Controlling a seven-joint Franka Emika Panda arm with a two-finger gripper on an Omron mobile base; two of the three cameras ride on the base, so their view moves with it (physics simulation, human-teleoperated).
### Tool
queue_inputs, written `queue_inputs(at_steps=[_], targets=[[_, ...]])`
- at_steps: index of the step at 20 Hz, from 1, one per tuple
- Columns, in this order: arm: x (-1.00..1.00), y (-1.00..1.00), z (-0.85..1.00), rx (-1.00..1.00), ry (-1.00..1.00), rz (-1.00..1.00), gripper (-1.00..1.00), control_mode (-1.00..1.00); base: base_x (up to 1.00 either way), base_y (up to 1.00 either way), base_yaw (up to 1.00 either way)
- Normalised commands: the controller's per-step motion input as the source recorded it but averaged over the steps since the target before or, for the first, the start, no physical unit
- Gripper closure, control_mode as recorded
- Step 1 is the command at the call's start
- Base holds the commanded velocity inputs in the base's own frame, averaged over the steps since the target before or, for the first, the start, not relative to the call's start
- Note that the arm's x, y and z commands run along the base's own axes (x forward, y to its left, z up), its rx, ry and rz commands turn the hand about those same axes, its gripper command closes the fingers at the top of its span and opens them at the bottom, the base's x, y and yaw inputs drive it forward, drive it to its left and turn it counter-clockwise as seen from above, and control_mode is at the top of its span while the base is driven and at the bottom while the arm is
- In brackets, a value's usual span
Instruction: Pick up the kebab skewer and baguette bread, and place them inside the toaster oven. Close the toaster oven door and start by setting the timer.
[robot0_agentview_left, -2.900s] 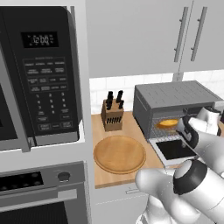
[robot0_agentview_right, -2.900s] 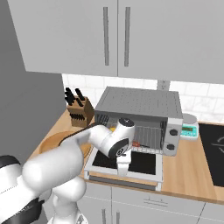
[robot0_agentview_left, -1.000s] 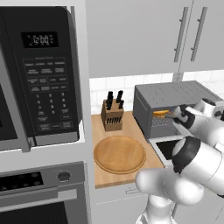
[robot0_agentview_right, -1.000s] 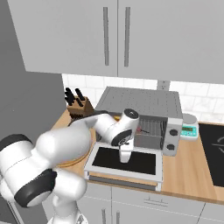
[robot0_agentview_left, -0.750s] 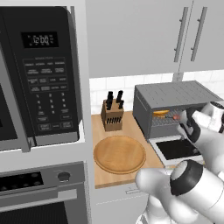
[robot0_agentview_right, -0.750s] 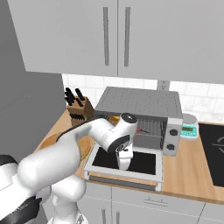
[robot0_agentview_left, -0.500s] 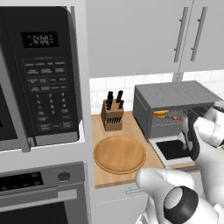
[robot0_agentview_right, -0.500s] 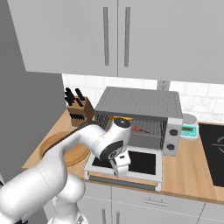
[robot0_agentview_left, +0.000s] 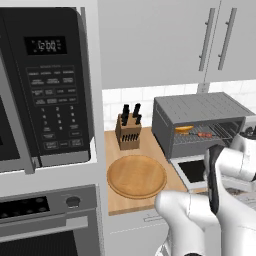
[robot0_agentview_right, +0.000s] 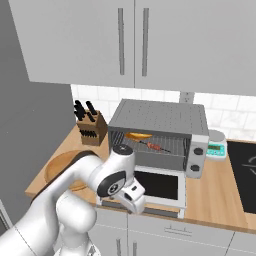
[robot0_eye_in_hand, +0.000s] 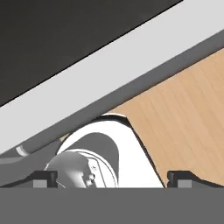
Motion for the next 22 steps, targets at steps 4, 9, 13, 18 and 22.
queue_inputs(at_steps=[4, 9, 13, 18, 22], targets=[[0.07, 0.00, -0.45, 0.00, 0.00, 0.35, -1.00, -1.00, 0.00, 0.00, 0.00], [0.05, -0.12, -0.27, 0.00, -0.03, 0.36, -1.00, -1.00, 0.00, 0.00, 0.00], [0.08, -0.31, 0.00, 0.00, -0.11, 0.24, -1.00, -1.00, 0.00, 0.00, 0.00], [0.00, -0.24, -0.11, 0.00, -0.03, 0.14, -1.00, -1.00, 0.00, 0.00, 0.00], [0.03, -0.18, -0.36, 0.00, 0.00, 0.00, -1.00, -1.00, 0.00, 0.00, 0.00]])
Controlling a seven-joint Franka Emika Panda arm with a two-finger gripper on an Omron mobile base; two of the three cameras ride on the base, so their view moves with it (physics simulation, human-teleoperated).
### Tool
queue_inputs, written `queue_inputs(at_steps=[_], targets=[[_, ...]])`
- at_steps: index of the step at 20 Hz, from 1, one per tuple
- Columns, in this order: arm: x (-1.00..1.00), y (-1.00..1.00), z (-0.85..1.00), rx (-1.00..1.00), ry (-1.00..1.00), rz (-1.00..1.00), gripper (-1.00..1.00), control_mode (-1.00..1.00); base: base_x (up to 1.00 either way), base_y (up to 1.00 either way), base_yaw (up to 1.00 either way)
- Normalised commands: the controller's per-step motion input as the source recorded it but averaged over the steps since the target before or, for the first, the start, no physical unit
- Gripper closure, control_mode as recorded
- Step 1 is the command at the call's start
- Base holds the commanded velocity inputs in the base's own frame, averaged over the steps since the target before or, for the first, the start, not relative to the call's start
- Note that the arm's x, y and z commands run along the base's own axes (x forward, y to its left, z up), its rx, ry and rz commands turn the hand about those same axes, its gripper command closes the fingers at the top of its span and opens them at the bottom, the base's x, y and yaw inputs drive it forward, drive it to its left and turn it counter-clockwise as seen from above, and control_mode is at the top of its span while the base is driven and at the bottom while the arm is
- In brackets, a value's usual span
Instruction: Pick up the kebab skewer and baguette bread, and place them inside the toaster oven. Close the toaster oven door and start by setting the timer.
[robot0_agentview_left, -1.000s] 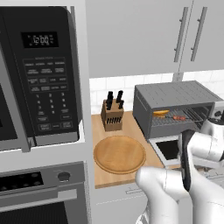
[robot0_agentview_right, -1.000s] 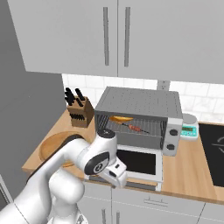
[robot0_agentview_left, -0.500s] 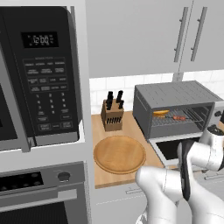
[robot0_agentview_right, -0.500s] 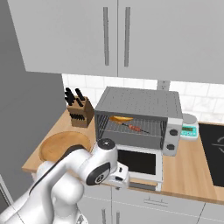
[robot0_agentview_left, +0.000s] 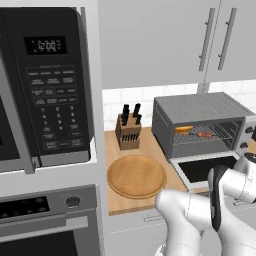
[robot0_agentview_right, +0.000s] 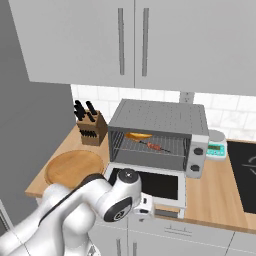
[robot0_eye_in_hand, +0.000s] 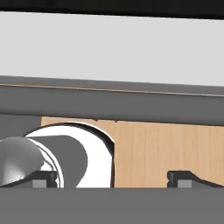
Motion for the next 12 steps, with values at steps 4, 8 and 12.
queue_inputs(at_steps=[4, 8, 12], targets=[[0.33, -0.16, -0.44, 0.00, 0.00, 0.00, -1.00, -1.00, 0.00, 0.00, 0.00], [0.27, -0.21, -0.28, 0.00, 0.00, 0.00, -1.00, -1.00, 0.00, 0.00, 0.00], [0.13, -0.27, -0.31, 0.00, 0.00, 0.00, -1.00, -1.00, 0.00, 0.00, 0.00]])
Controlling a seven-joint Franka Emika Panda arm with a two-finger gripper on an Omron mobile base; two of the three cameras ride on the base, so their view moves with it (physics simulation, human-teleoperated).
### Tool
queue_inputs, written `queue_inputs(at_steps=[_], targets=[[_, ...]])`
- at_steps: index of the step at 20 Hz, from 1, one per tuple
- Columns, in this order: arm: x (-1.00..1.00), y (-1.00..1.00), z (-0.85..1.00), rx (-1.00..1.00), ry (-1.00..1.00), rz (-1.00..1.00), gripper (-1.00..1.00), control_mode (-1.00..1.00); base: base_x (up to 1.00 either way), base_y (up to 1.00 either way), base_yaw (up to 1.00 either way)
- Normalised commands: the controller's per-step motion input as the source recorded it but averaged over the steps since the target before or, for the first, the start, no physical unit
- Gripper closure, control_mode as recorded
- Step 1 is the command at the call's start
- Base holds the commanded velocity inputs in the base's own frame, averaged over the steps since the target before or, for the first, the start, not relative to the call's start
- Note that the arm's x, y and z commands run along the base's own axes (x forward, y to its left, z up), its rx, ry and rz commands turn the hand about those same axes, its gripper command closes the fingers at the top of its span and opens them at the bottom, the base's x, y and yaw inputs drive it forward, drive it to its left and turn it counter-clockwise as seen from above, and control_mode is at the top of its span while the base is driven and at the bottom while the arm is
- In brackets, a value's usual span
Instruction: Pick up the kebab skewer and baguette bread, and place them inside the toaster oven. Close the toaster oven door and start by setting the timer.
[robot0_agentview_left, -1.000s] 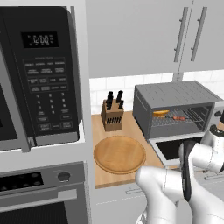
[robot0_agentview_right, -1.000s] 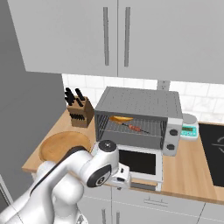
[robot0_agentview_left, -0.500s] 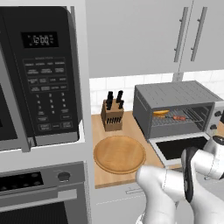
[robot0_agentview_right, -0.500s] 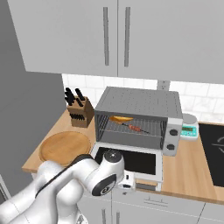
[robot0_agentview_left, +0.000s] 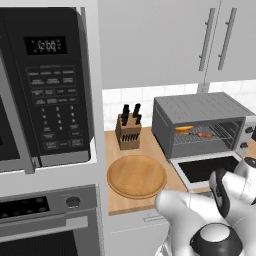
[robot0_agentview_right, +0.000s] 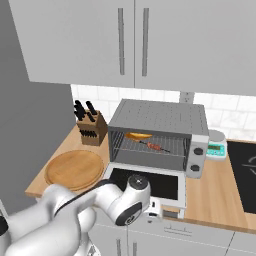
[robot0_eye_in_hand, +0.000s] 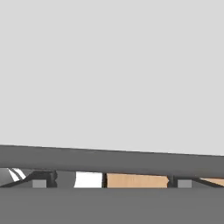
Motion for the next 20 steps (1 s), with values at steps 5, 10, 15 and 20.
queue_inputs(at_steps=[5, 10, 15, 20], targets=[[0.29, -0.10, -0.36, 0.00, 0.00, 0.00, -1.00, -1.00, 0.00, 0.00, 0.00], [0.33, -0.01, -0.35, 0.00, 0.00, 0.00, -1.00, -1.00, 0.00, 0.00, 0.00], [0.38, 0.00, -0.23, 0.00, -0.01, 0.00, -1.00, -1.00, 0.00, 0.00, 0.00], [0.61, 0.00, 0.00, 0.00, 0.00, 0.00, -1.00, -1.00, 0.00, 0.00, 0.00]])
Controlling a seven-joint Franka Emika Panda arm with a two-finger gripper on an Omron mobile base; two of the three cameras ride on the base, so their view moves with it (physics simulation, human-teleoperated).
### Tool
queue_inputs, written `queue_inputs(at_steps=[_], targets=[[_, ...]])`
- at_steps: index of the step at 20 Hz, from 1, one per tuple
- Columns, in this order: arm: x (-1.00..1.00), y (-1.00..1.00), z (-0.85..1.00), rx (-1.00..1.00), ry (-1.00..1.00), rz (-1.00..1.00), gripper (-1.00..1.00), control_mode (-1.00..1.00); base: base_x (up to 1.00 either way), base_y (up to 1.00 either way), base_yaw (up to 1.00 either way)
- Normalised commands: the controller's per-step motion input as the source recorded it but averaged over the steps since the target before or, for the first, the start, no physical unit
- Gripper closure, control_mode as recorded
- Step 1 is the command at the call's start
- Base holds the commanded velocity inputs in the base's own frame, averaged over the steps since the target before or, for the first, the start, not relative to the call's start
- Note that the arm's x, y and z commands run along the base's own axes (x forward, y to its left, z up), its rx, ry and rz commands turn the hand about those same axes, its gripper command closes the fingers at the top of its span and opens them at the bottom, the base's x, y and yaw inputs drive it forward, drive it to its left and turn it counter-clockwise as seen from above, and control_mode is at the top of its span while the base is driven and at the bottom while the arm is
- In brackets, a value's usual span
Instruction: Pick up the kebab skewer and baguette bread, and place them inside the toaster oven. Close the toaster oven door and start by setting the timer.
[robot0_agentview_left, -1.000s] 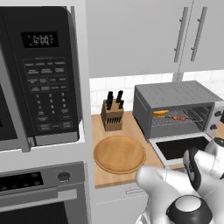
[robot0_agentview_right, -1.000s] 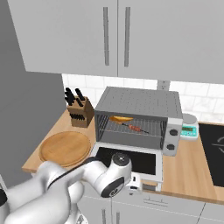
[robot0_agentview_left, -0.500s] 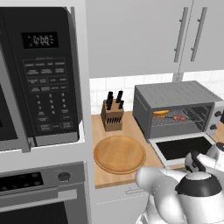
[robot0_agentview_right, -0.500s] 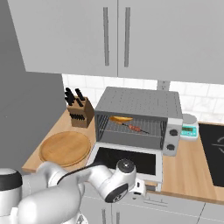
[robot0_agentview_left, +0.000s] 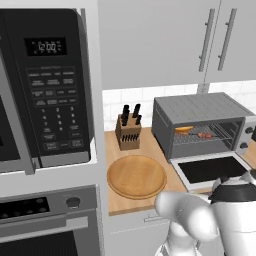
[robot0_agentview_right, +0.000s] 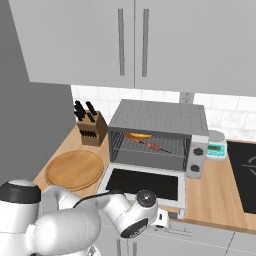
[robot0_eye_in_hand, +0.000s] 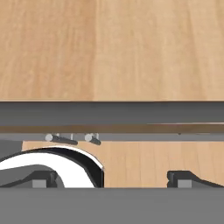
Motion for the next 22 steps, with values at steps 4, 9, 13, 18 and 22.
queue_inputs(at_steps=[4, 9, 13, 18, 22], targets=[[0.71, 0.01, 0.14, 0.00, 0.00, 0.00, -1.00, -1.00, 0.00, 0.00, 0.00], [0.79, 0.06, 0.37, 0.00, 0.00, 0.00, -1.00, -1.00, 0.00, 0.00, 0.00], [0.77, 0.04, 0.59, 0.00, 0.00, 0.00, -1.00, -1.00, 0.00, 0.00, 0.00], [0.86, 0.14, 0.58, 0.01, 0.02, 0.00, -1.00, -1.00, 0.00, 0.00, 0.00], [0.86, 0.23, 0.48, 0.04, 0.00, 0.00, -1.00, -1.00, 0.00, 0.00, 0.00]])
